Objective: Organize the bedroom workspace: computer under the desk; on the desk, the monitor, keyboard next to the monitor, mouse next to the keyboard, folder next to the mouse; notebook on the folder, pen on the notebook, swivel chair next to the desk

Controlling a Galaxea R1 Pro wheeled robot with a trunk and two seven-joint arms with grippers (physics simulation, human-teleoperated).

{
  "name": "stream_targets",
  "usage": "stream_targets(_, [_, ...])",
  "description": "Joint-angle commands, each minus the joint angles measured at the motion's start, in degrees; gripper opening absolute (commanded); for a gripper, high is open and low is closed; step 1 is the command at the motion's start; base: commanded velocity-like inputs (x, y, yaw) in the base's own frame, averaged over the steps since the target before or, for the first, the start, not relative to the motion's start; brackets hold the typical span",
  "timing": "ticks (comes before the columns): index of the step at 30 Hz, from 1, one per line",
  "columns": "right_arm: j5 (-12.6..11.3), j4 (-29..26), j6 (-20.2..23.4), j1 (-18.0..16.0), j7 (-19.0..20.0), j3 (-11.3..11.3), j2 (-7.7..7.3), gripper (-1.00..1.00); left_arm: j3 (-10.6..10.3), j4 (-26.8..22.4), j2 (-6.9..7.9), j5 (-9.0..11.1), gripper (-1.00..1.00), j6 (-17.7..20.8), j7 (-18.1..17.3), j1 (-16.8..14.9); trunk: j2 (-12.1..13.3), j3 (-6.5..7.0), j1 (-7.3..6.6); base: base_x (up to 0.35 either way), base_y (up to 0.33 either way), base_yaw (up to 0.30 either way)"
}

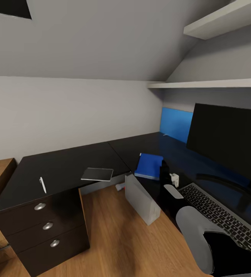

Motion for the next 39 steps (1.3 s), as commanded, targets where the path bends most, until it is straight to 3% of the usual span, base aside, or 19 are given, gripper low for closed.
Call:
stream_targets(1, [-0.62,0.07,0.03,-0.05,0.50,-0.20,0.04,1.00,-0.48,-0.01,-0.01,-0.04,1.00,-0.08,0.55,-0.02,0.39,0.13,-0.23,0.000,0.000,0.000])
stream_targets(8, [-0.62,0.07,0.09,-0.05,0.45,-0.21,0.03,1.00,-0.48,-0.02,-0.01,-0.04,1.00,-0.05,0.55,-0.02,3.20,1.38,-1.77,0.000,0.000,0.000])
stream_targets(29, [-0.79,0.60,-0.06,-0.05,0.24,0.04,0.64,1.00,-0.48,-0.02,-0.03,-0.04,1.00,0.01,0.55,-0.02,3.20,2.25,-1.77,0.000,0.000,0.146])
stream_targets(39, [-0.75,2.16,0.01,-0.05,0.20,0.16,1.89,1.00,-0.48,0.01,-0.07,-0.04,1.00,0.01,0.60,-0.02,3.20,2.80,-1.77,0.000,0.000,0.184])
